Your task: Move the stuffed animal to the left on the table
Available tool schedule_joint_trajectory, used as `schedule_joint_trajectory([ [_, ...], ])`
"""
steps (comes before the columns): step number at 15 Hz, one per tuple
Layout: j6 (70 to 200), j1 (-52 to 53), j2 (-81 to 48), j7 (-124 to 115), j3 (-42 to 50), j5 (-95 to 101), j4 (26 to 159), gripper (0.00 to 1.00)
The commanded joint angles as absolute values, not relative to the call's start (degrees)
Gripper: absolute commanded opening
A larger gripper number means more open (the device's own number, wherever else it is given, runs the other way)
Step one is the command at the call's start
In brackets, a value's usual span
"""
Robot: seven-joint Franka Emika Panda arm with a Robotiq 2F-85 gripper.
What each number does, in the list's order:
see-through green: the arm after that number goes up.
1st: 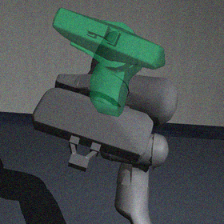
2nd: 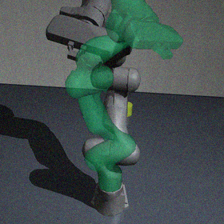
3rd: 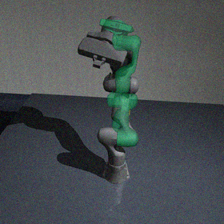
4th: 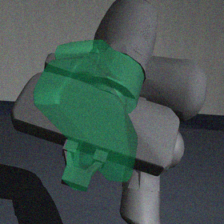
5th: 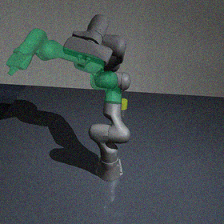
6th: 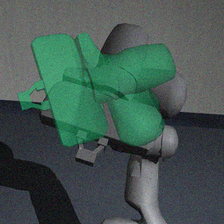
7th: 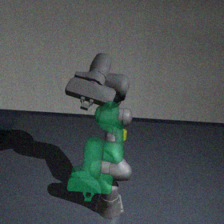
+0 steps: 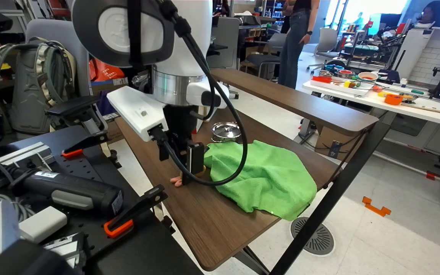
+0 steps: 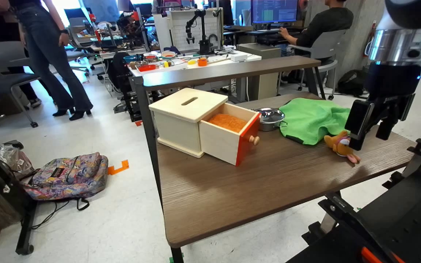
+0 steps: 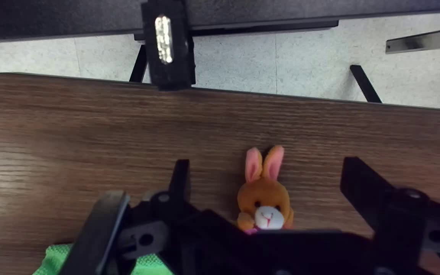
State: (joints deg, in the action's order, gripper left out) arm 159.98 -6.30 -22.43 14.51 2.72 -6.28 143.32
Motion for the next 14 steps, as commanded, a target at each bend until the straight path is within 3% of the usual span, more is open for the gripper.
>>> schedule_joint_trajectory([
  [1, 163.8, -8.7, -26.5, 13.6, 0.7, -6.2, 141.0, 1.0],
  [3, 165.2, -9.0, -28.2, 12.9, 0.6, -5.7, 139.8, 1.0],
  [4, 165.8, -9.1, -29.0, 12.8, 0.5, -5.4, 139.3, 0.75],
  [5, 167.0, -9.1, -29.7, 12.7, 0.6, -5.1, 139.0, 0.74],
  [14, 165.9, -10.9, -30.1, 13.3, -2.2, -5.0, 137.7, 0.06],
])
